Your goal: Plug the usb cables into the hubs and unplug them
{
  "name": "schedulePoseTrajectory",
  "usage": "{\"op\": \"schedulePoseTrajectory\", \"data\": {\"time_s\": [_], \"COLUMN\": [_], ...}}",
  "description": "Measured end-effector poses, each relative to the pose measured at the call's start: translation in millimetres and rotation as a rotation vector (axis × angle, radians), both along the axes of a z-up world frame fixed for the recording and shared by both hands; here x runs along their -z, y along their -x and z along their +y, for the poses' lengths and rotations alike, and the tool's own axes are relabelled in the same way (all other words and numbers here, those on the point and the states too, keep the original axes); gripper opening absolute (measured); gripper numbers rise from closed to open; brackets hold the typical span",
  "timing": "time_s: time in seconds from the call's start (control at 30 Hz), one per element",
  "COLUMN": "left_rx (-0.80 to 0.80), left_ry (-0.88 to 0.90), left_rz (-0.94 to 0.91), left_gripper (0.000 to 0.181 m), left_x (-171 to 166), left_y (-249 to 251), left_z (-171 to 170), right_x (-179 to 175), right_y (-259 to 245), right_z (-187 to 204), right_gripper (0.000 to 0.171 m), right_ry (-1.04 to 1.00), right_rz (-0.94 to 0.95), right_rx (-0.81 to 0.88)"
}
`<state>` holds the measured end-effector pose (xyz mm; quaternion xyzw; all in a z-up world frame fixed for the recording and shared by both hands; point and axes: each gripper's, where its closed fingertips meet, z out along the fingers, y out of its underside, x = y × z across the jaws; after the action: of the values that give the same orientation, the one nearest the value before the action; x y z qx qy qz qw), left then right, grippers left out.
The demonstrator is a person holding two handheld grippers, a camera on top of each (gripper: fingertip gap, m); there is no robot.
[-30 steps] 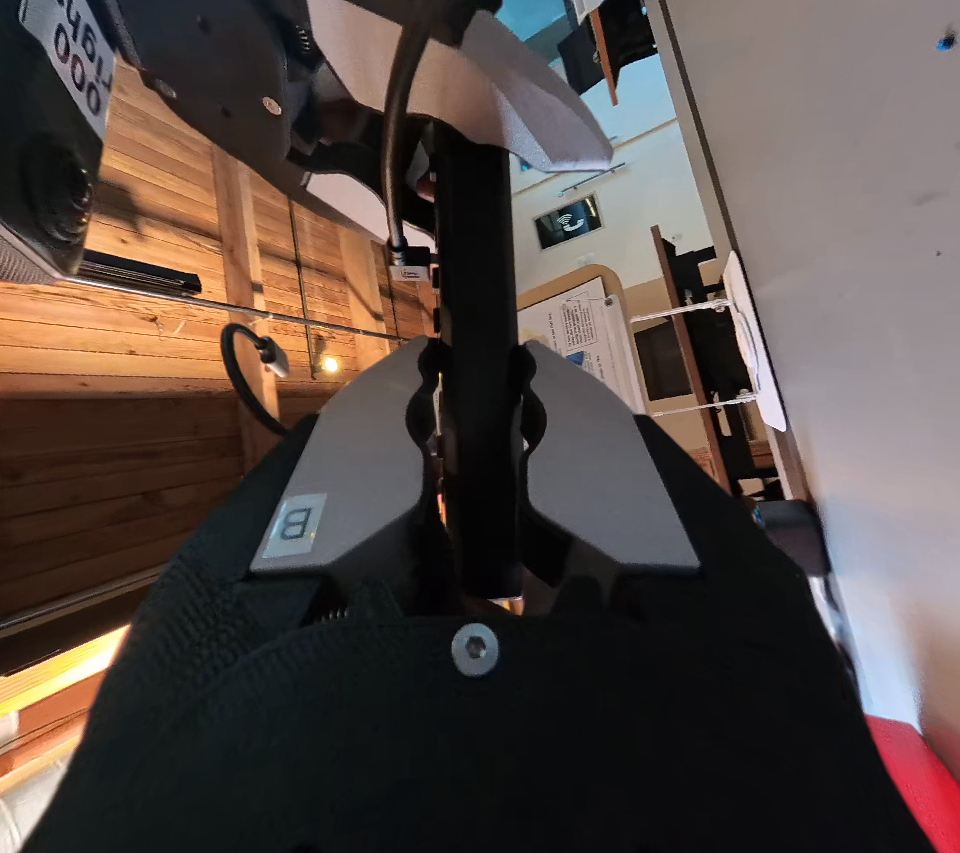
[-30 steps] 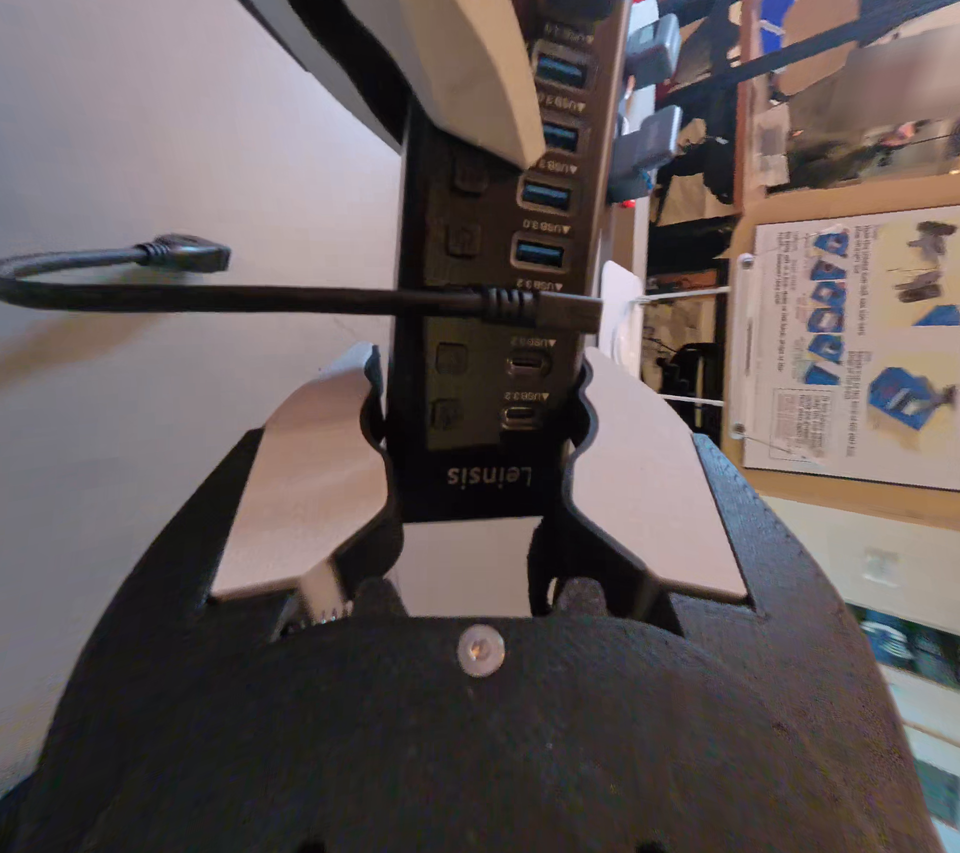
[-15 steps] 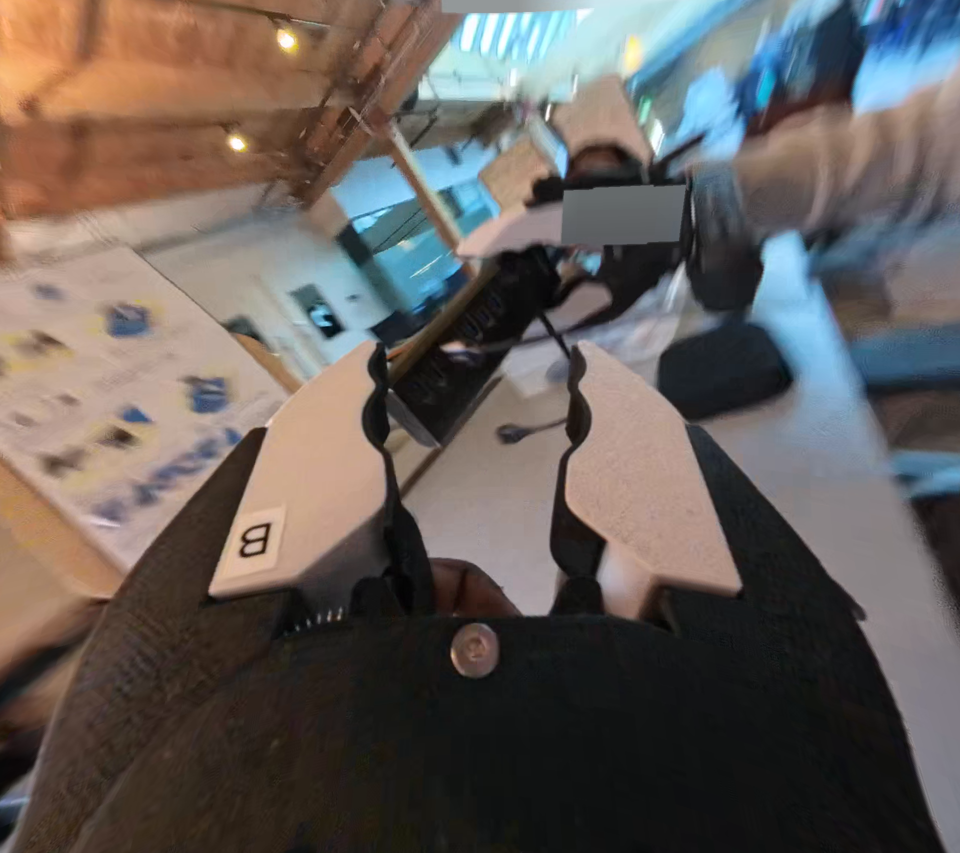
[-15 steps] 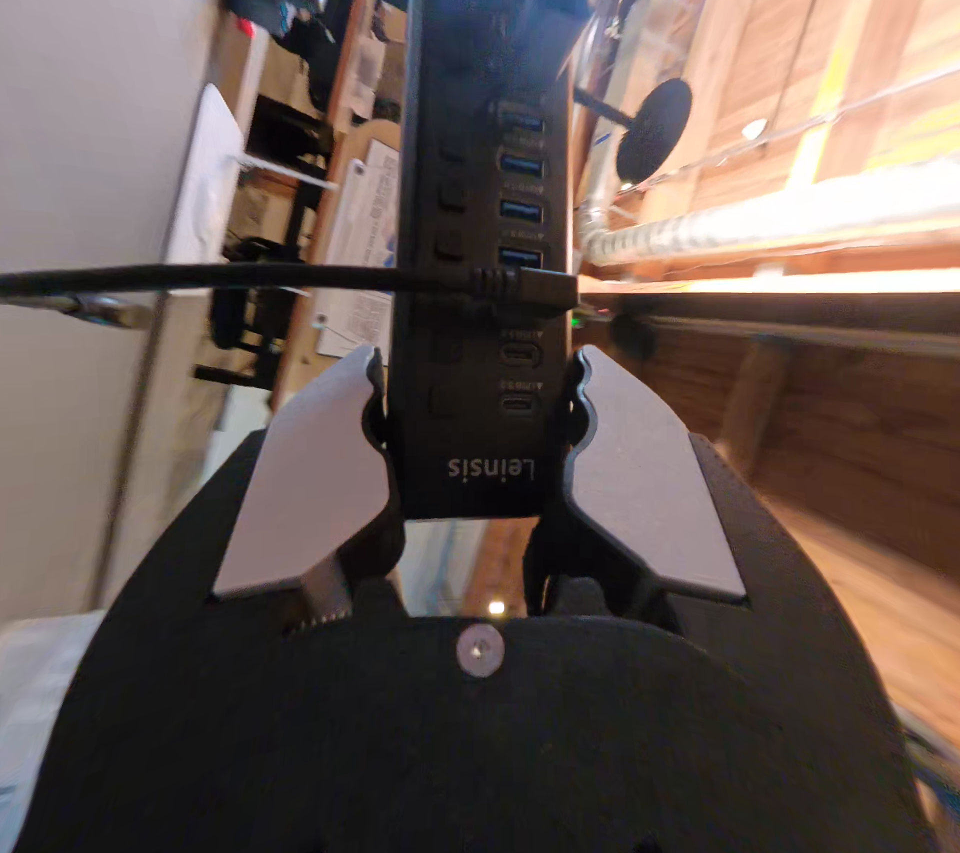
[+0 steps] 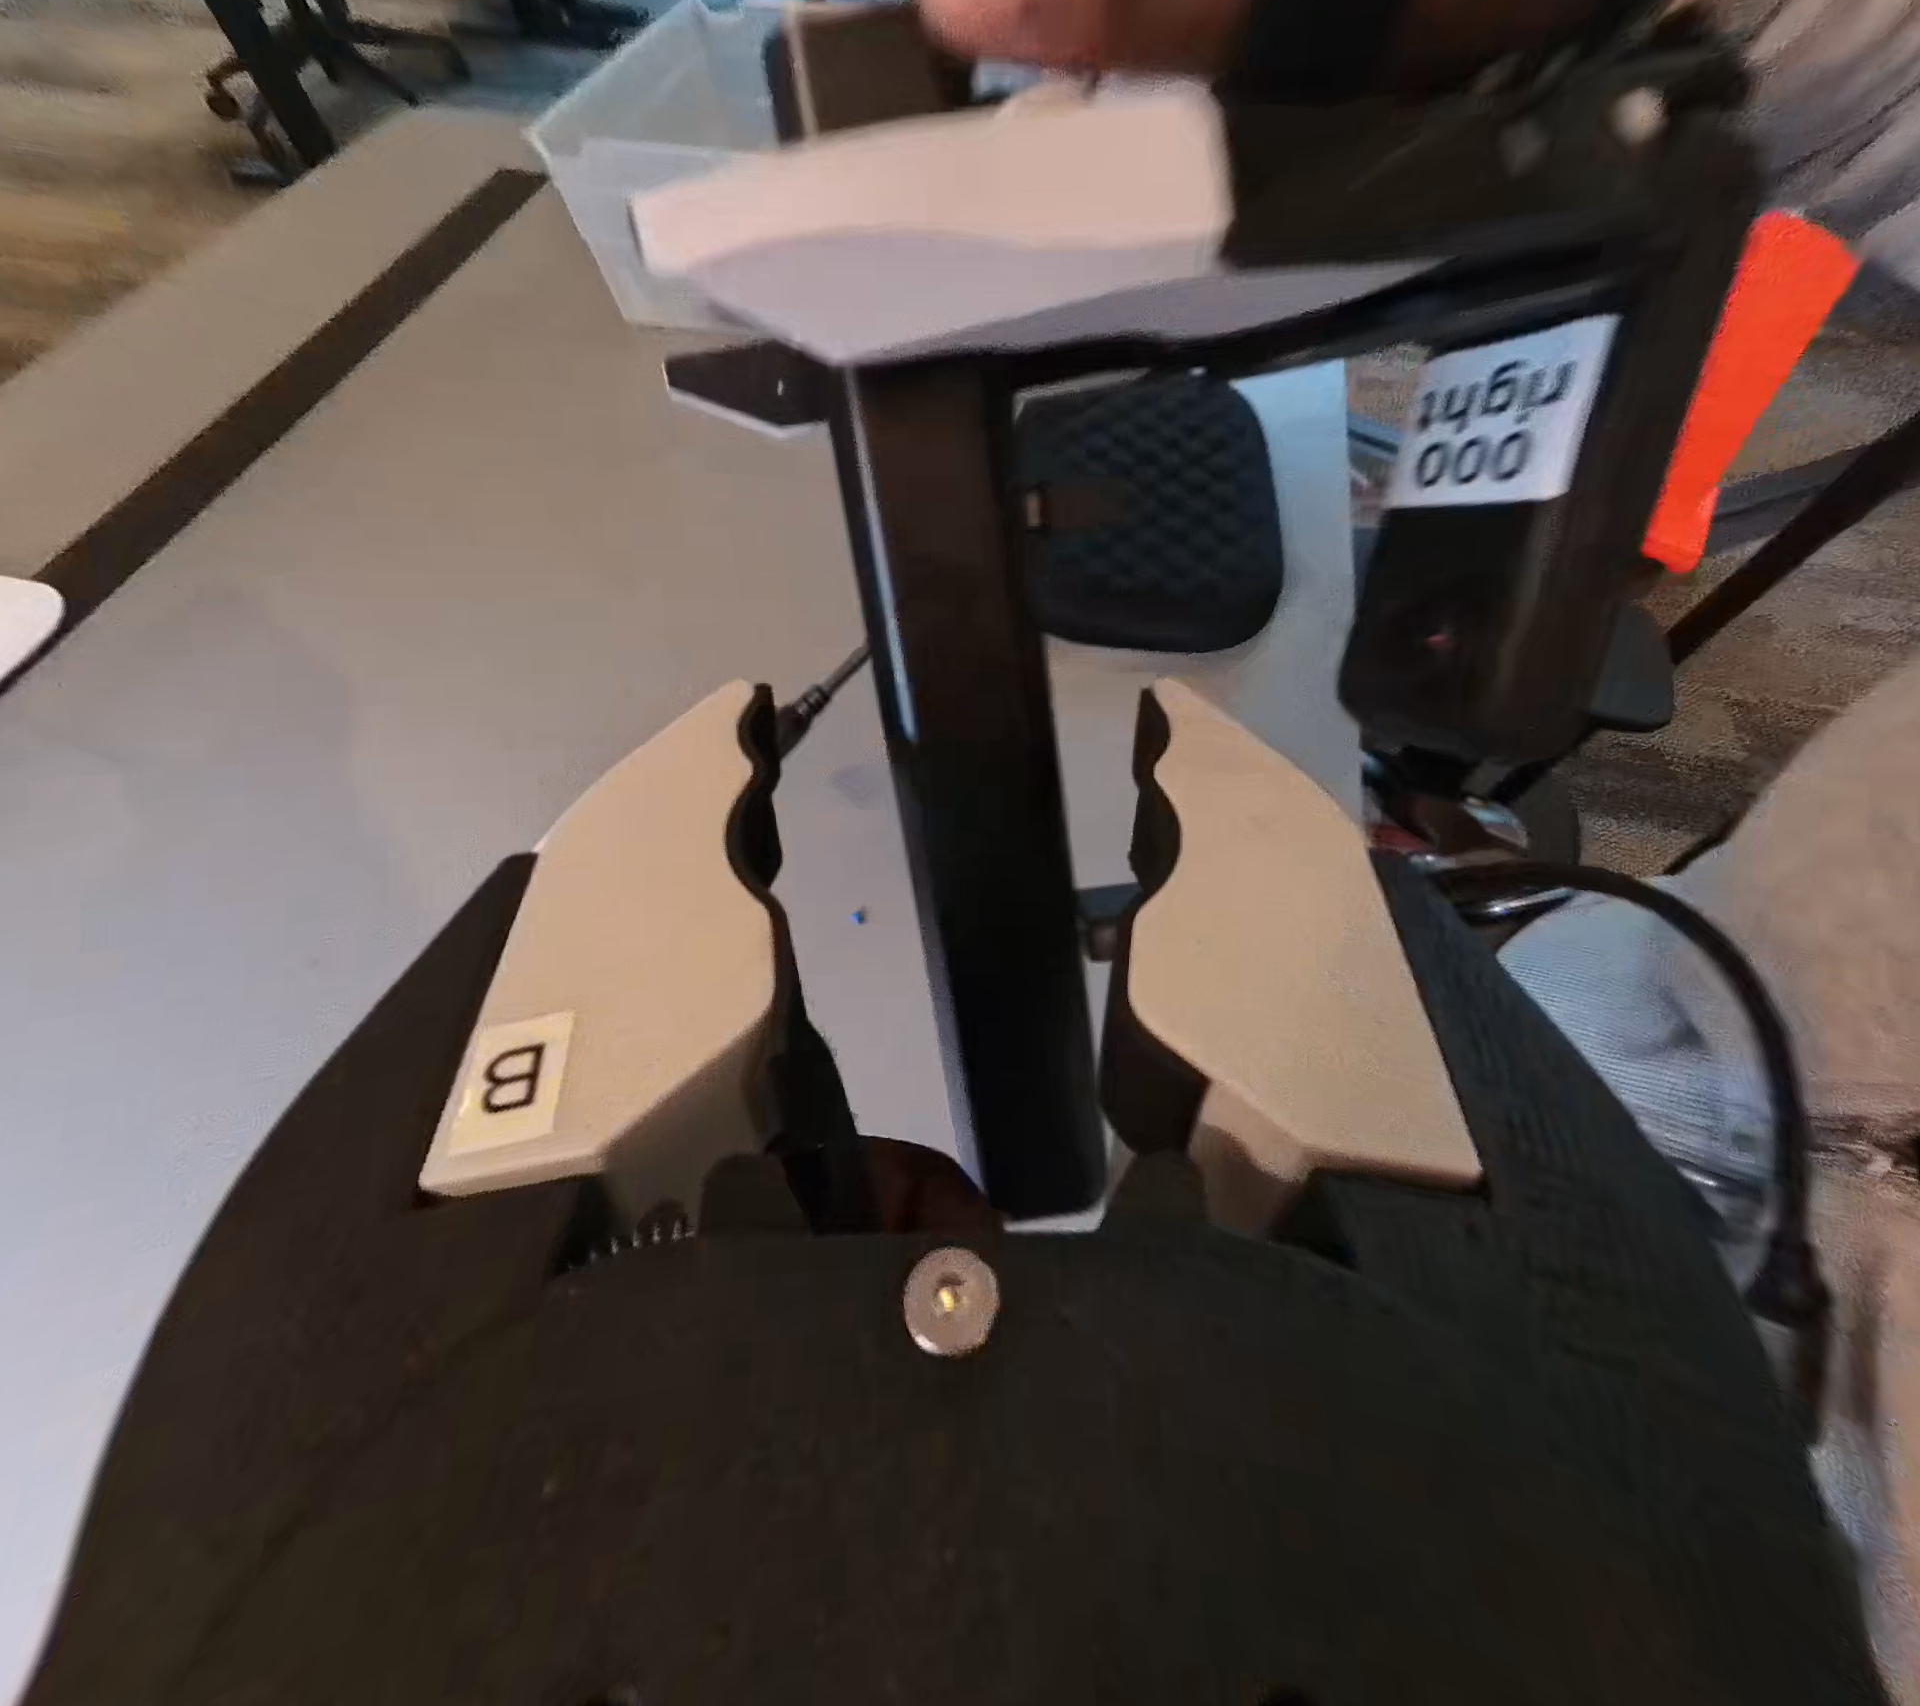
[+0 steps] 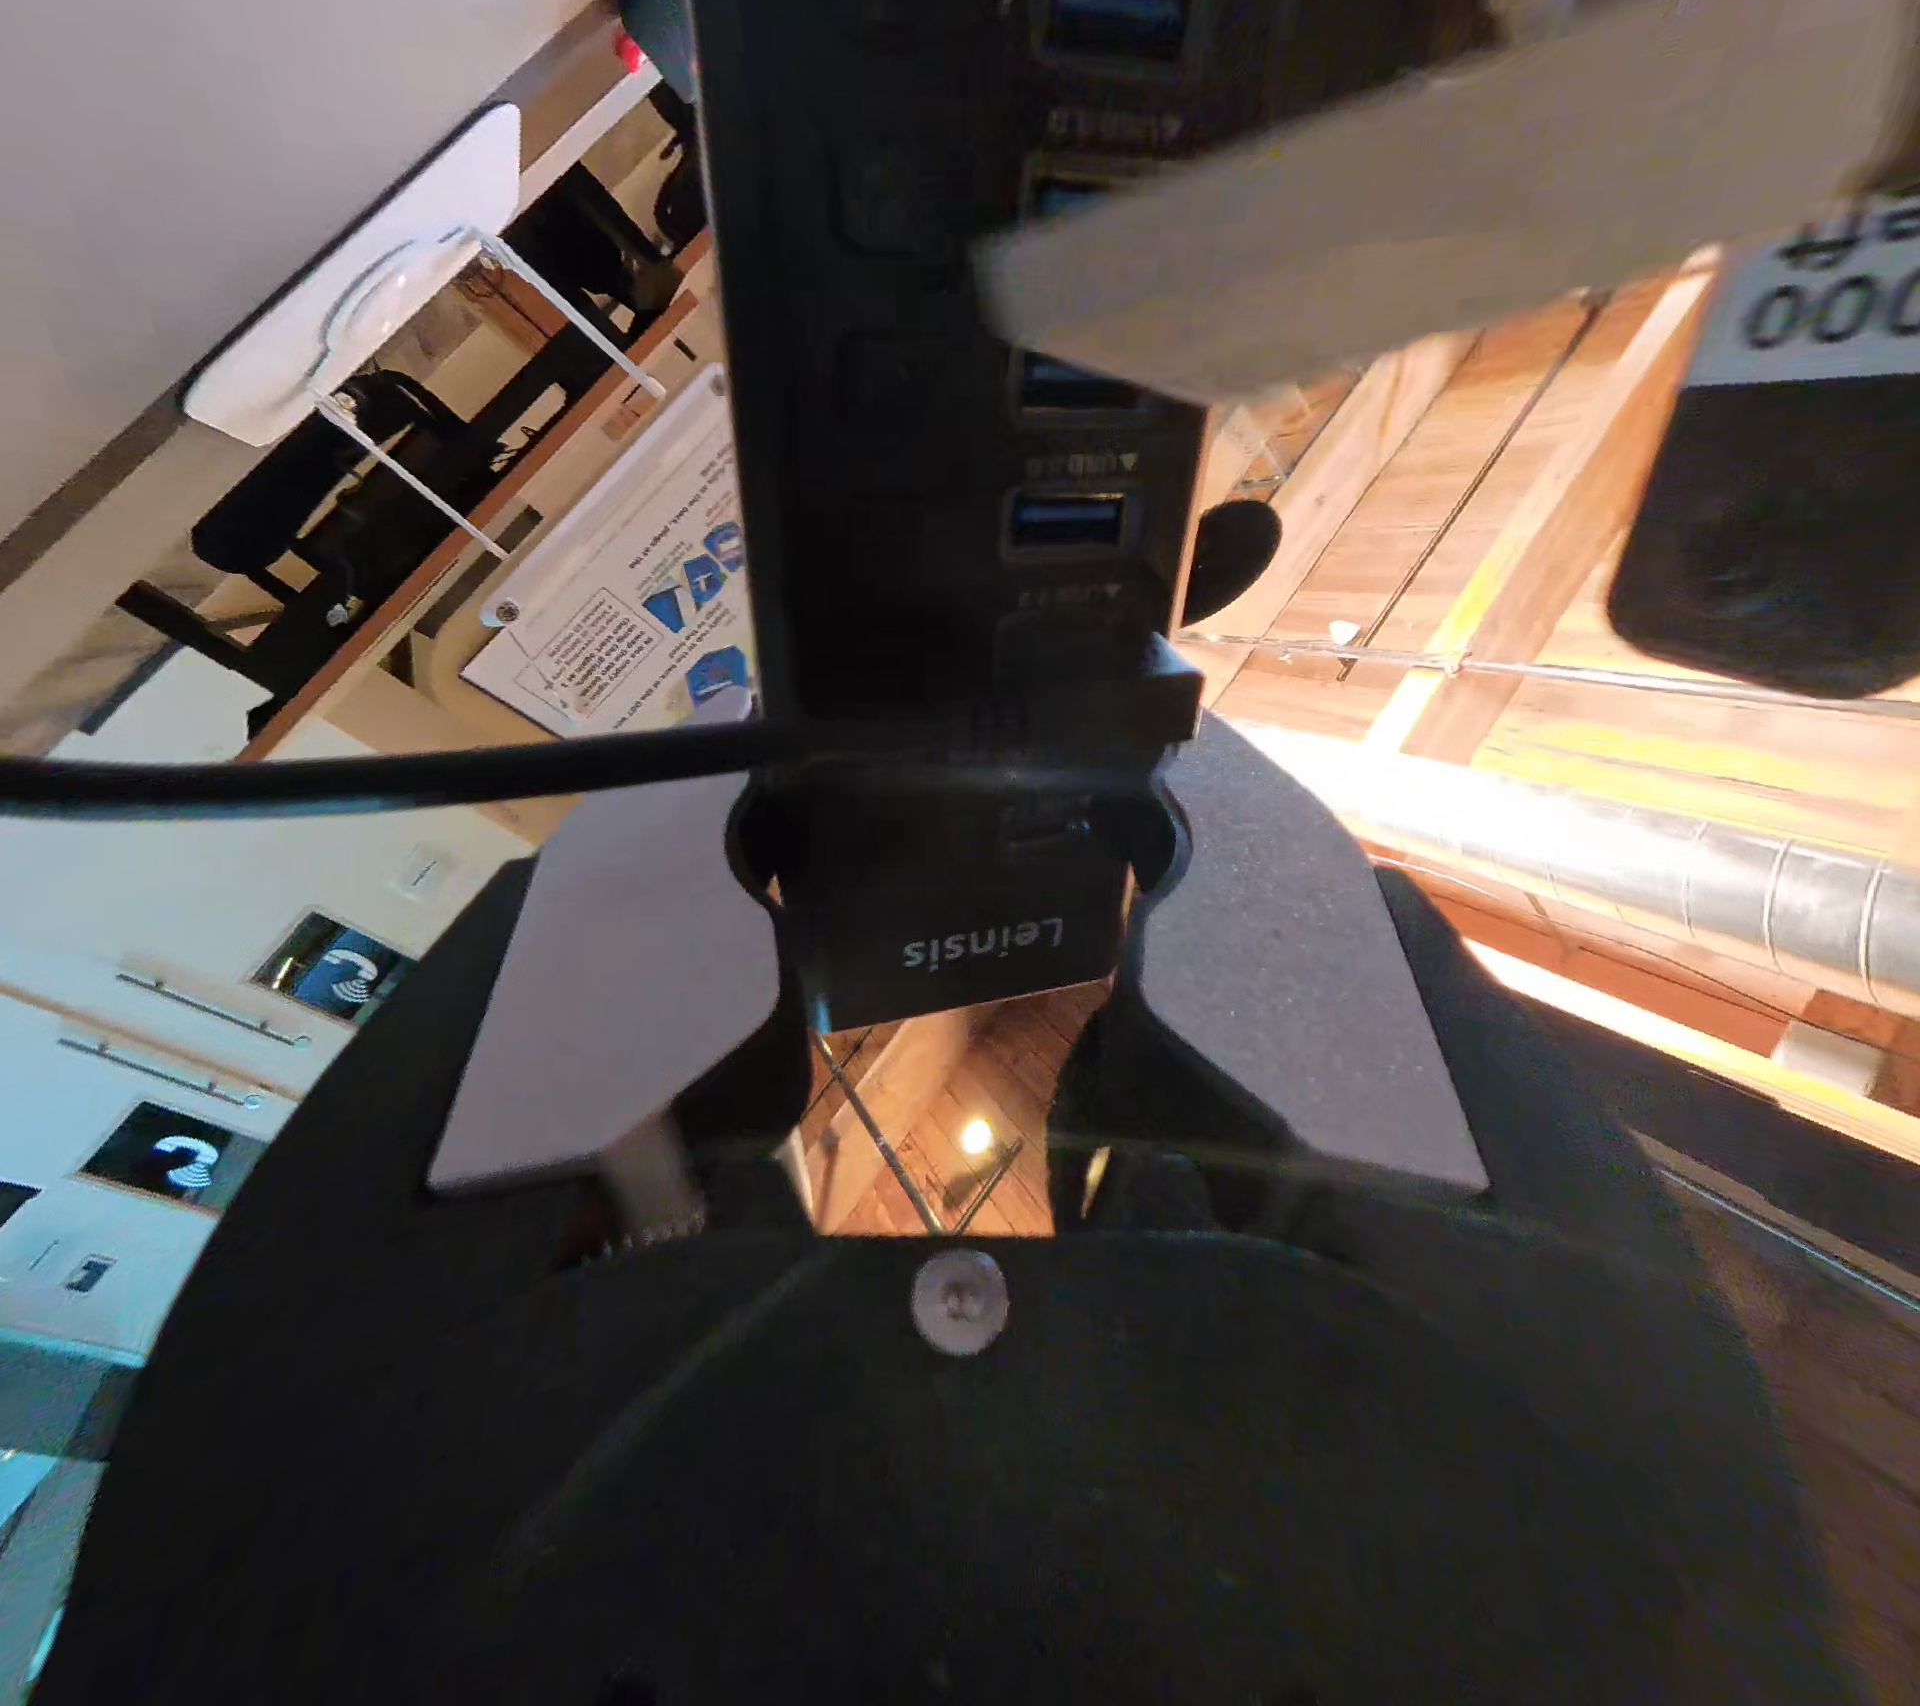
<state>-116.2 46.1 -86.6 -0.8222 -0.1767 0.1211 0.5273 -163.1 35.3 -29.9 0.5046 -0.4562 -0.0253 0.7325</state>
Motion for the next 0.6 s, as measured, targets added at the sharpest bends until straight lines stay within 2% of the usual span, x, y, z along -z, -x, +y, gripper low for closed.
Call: {"op": "schedulePoseTrajectory", "data": {"time_s": [0.07, 0.1, 0.2, 0.3, 0.4, 0.47, 0.53, 0.6], "left_rx": [0.02, 0.06, 0.01, -0.052, -0.187, -0.29, -0.381, -0.45], "left_ry": [-0.007, -0.004, 0.035, -0.057, -0.141, -0.244, -0.334, -0.378], "left_rz": [0.001, -0.002, 0.107, 0.202, 0.342, 0.403, 0.438, 0.47], "left_gripper": [0.053, 0.036, 0.031, 0.029, 0.03, 0.03, 0.029, 0.029], "left_x": [6, 8, 11, 1, -12, -23, -29, -25], "left_y": [5, 1, 10, 18, 33, 44, 52, 55], "left_z": [4, 9, 5, -3, -20, -35, -46, -50], "right_x": [-2, -1, -1, -20, -54, -60, -38, -21], "right_y": [-2, -3, -5, -9, -1, 10, 5, -16], "right_z": [-3, -5, -7, -5, 17, 39, 37, 18], "right_gripper": [0.068, 0.068, 0.068, 0.071, 0.056, 0.048, 0.052, 0.053], "right_ry": [-0.022, -0.039, -0.055, 0.134, 0.479, 0.758, 1.017, 1.185], "right_rz": [0.013, 0.021, 0.047, -0.052, -0.221, -0.468, -0.965, -1.436], "right_rx": [-0.015, -0.015, -0.052, -0.1, -0.081, -0.045, -0.076, -0.2]}}
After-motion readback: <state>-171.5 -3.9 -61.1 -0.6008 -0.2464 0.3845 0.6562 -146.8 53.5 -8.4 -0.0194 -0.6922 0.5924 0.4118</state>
